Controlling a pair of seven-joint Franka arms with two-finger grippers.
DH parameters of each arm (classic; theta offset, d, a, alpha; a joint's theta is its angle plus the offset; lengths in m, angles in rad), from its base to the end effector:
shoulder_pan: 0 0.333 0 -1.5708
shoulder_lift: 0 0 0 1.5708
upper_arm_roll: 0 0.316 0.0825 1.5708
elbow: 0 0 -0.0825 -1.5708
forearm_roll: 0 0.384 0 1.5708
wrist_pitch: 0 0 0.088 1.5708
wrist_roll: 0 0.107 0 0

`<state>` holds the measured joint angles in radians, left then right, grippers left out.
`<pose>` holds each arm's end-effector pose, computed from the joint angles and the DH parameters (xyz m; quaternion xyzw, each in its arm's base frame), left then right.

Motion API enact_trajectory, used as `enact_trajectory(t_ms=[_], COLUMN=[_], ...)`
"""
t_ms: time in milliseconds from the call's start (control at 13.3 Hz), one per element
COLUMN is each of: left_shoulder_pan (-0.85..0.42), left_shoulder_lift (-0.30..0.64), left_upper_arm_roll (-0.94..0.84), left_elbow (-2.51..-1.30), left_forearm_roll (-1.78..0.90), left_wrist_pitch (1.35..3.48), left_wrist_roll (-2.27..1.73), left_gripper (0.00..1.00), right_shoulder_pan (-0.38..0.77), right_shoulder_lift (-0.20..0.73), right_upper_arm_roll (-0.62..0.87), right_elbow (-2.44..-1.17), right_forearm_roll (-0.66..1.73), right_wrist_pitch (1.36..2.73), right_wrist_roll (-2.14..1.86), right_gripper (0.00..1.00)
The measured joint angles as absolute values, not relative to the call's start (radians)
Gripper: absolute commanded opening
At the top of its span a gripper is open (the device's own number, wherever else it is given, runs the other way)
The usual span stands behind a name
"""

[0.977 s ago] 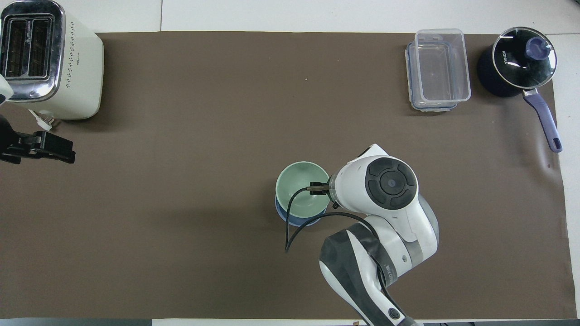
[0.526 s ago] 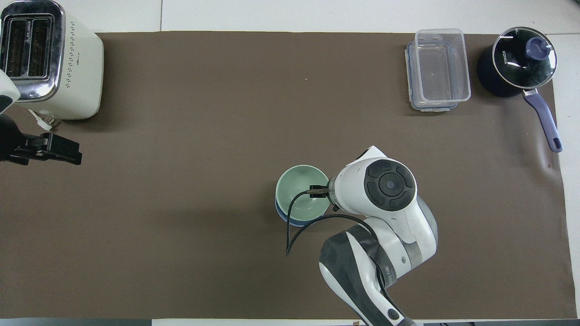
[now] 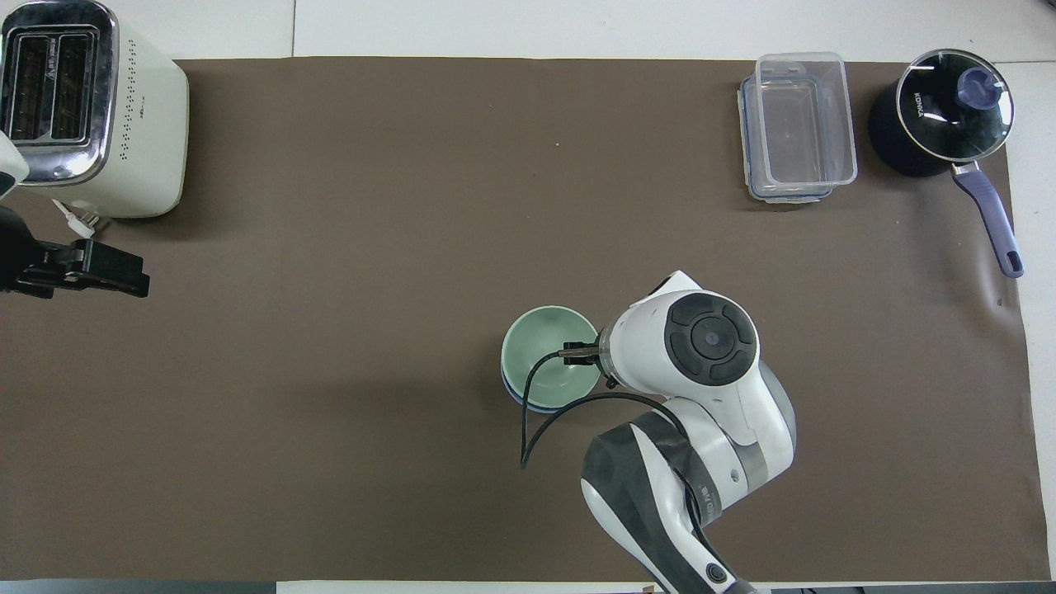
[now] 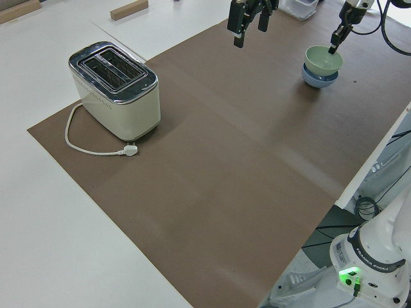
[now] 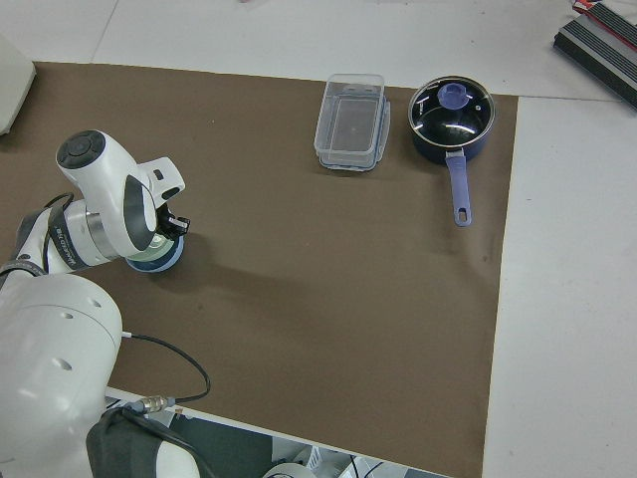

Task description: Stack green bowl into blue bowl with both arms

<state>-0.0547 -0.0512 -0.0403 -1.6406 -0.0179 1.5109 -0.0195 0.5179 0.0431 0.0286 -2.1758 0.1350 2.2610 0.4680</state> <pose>0.5284 -0.0529 0.6146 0.9985 -0.0378 -0.0396 0.0057 0.4634 0.2860 0.3761 -0.9983 0.0027 0.0077 0.0570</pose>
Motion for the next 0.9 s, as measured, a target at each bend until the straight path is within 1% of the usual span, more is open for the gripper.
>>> enact_trajectory(t_ms=[226, 301, 376, 451, 526, 602, 752, 902], left_shoulder_pan=[-0.055, -0.055, -0.055, -0.055, -0.055, -0.055, -0.055, -0.055], left_shoulder_lift=[-0.051, -0.051, -0.051, -0.051, -0.051, -0.051, -0.051, -0.051], left_upper_arm_roll=[-0.040, -0.040, -0.040, -0.040, -0.040, -0.040, -0.040, -0.041], left_elbow=[-1.641, -1.641, -1.641, -1.641, -1.641, -1.641, -1.641, -1.641], left_forearm_roll=[-0.018, -0.018, -0.018, -0.018, -0.018, -0.018, -0.018, -0.018], left_wrist_pitch=[1.512, 1.513, 1.513, 1.514, 1.514, 1.515, 1.516, 1.516], left_wrist_roll=[-0.018, -0.018, -0.018, -0.018, -0.018, -0.018, -0.018, -0.018], left_gripper=[1.00, 1.00, 1.00, 1.00, 1.00, 1.00, 1.00, 1.00], right_shoulder_pan=[0.528, 0.528, 0.528, 0.528, 0.528, 0.528, 0.528, 0.519], right_shoulder_lift=[0.043, 0.043, 0.043, 0.043, 0.043, 0.043, 0.041, 0.020], right_upper_arm_roll=[0.029, 0.029, 0.028, 0.028, 0.028, 0.027, 0.024, 0.018], right_elbow=[-2.177, -2.177, -2.177, -2.177, -2.177, -2.176, -2.173, -2.161], right_forearm_roll=[0.135, 0.135, 0.135, 0.135, 0.135, 0.135, 0.135, 0.135], right_wrist_pitch=[2.261, 2.261, 2.261, 2.261, 2.261, 2.262, 2.262, 2.261], right_wrist_roll=[0.462, 0.459, 0.456, 0.452, 0.441, 0.434, 0.430, 0.430], right_gripper=[0.00, 0.15, 0.57, 0.73, 0.91, 1.00, 1.00, 1.00])
